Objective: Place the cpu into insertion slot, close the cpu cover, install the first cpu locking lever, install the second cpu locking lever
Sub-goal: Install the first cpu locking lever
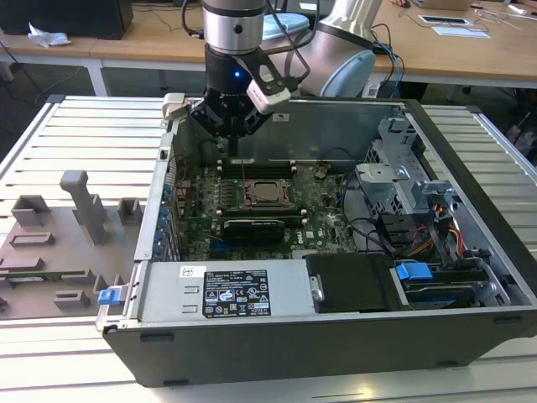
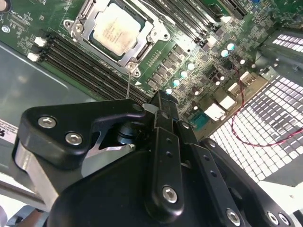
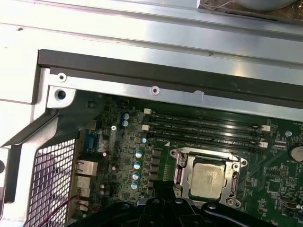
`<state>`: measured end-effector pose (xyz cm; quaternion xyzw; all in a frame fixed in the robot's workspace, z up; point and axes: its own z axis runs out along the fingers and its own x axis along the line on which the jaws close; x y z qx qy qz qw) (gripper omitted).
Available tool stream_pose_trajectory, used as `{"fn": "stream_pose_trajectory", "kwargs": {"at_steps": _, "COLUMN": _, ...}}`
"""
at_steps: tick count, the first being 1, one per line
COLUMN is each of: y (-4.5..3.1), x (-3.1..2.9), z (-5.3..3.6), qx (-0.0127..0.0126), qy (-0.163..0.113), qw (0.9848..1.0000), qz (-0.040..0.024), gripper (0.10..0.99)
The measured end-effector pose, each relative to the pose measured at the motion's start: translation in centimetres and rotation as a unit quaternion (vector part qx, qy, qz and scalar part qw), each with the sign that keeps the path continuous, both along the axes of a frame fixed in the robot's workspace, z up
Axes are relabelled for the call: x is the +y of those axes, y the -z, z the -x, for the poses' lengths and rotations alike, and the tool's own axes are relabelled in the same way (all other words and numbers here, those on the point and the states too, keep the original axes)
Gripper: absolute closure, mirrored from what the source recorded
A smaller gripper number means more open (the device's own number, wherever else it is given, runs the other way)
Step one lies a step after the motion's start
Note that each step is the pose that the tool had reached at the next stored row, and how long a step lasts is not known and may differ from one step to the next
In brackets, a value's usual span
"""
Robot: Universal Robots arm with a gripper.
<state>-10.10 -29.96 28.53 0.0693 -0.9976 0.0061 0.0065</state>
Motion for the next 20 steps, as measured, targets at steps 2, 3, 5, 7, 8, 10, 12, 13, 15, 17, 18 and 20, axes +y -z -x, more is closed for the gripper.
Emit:
{"fn": "stream_pose_trajectory", "kwargs": {"at_steps": 2, "y": 0.24, "x": 0.25, "z": 0.0, "qx": 0.0, "qy": 0.0, "qw": 1.0, "qz": 0.0, "gripper": 0.98}}
{"fn": "stream_pose_trajectory", "kwargs": {"at_steps": 3, "y": 0.29, "x": 0.32, "z": 0.0, "qx": 0.0, "qy": 0.001, "qw": 1.0, "qz": 0.0, "gripper": 0.98}}
{"fn": "stream_pose_trajectory", "kwargs": {"at_steps": 5, "y": 0.48, "x": 0.62, "z": 0.0, "qx": 0.0, "qy": 0.001, "qw": 1.0, "qz": -0.0001, "gripper": 0.98}}
{"fn": "stream_pose_trajectory", "kwargs": {"at_steps": 7, "y": 0.73, "x": 1.06, "z": 0.0, "qx": 0.0, "qy": 0.001, "qw": 1.0, "qz": 0.0, "gripper": 0.98}}
{"fn": "stream_pose_trajectory", "kwargs": {"at_steps": 8, "y": 0.86, "x": 1.3, "z": 0.0, "qx": 0.0, "qy": 0.001, "qw": 1.0, "qz": 0.0, "gripper": 0.98}}
{"fn": "stream_pose_trajectory", "kwargs": {"at_steps": 10, "y": 1.09, "x": 1.7, "z": 0.0, "qx": -0.0001, "qy": 0.002, "qw": 1.0, "qz": -0.0001, "gripper": 0.98}}
{"fn": "stream_pose_trajectory", "kwargs": {"at_steps": 12, "y": 1.31, "x": 2.07, "z": 0.0, "qx": 0.0, "qy": 0.002, "qw": 1.0, "qz": 0.0, "gripper": 0.98}}
{"fn": "stream_pose_trajectory", "kwargs": {"at_steps": 13, "y": 1.42, "x": 2.22, "z": 0.0, "qx": 0.0, "qy": 0.003, "qw": 1.0, "qz": 0.0, "gripper": 0.98}}
{"fn": "stream_pose_trajectory", "kwargs": {"at_steps": 15, "y": 1.94, "x": 2.62, "z": -0.53, "qx": 0.0002, "qy": 0.004, "qw": 1.0, "qz": 0.0, "gripper": 0.98}}
{"fn": "stream_pose_trajectory", "kwargs": {"at_steps": 17, "y": 2.21, "x": 2.68, "z": -0.98, "qx": 0.0005, "qy": 0.005, "qw": 1.0, "qz": 0.0, "gripper": 0.98}}
{"fn": "stream_pose_trajectory", "kwargs": {"at_steps": 18, "y": 2.29, "x": 2.69, "z": -1.14, "qx": 0.0006, "qy": 0.005, "qw": 1.0, "qz": -0.0001, "gripper": 0.98}}
{"fn": "stream_pose_trajectory", "kwargs": {"at_steps": 20, "y": 2.51, "x": 2.71, "z": -1.66, "qx": 0.001, "qy": 0.007, "qw": 1.0, "qz": -0.0003, "gripper": 0.98}}
